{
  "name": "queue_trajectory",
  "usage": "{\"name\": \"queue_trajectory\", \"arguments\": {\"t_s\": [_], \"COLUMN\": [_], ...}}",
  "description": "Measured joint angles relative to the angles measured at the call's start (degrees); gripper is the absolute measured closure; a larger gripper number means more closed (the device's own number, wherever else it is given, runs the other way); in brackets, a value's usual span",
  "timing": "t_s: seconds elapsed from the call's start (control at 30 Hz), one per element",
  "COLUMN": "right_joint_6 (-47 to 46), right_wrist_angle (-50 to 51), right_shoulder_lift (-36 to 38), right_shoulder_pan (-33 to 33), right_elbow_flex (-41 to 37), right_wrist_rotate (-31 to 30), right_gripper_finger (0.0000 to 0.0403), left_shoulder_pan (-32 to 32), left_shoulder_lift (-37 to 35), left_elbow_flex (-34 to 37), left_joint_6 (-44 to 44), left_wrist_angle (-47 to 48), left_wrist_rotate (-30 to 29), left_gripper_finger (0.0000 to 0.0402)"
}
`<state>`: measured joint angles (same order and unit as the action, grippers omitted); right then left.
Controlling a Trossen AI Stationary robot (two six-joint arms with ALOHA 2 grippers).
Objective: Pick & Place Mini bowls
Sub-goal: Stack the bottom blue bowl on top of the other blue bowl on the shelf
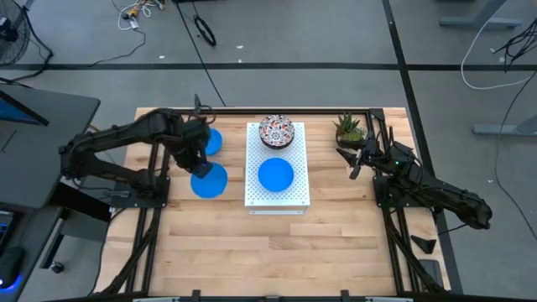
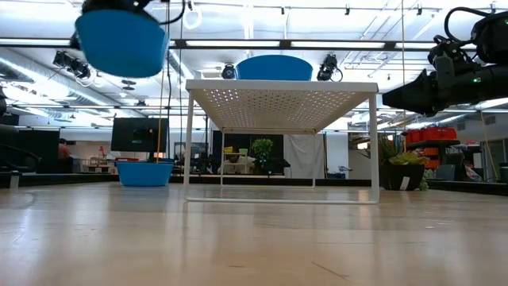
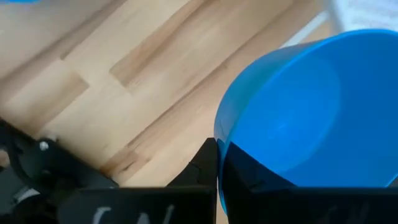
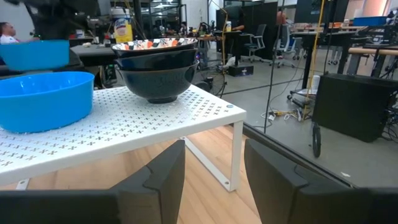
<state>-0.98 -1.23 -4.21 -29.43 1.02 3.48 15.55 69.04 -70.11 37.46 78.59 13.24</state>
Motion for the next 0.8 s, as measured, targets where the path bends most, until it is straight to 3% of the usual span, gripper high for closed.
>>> {"name": "queue_trajectory", "arguments": {"t_s": [0.37,0.57,0.8], "right_joint_6": [-0.01,0.0,0.01], "right_wrist_angle": [0.0,0.01,0.01], "right_shoulder_lift": [0.01,0.0,0.01], "right_shoulder_pan": [0.01,0.0,0.01], "right_elbow_flex": [0.0,0.0,0.0], "right_wrist_rotate": [-0.01,0.0,-0.01], "right_gripper_finger": [0.0234,0.0234,0.0234], "left_shoulder_pan": [0.79,0.79,1.05], "left_shoulder_lift": [8.24,10.95,11.28], "left_elbow_flex": [-14.7,-18.61,-19.78], "left_joint_6": [-9.46,-15.42,-15.31], "left_wrist_angle": [11.37,11.38,11.42], "left_wrist_rotate": [0.1,2.01,1.86], "left_gripper_finger": [0.0398,0.0398,0.0398]}}
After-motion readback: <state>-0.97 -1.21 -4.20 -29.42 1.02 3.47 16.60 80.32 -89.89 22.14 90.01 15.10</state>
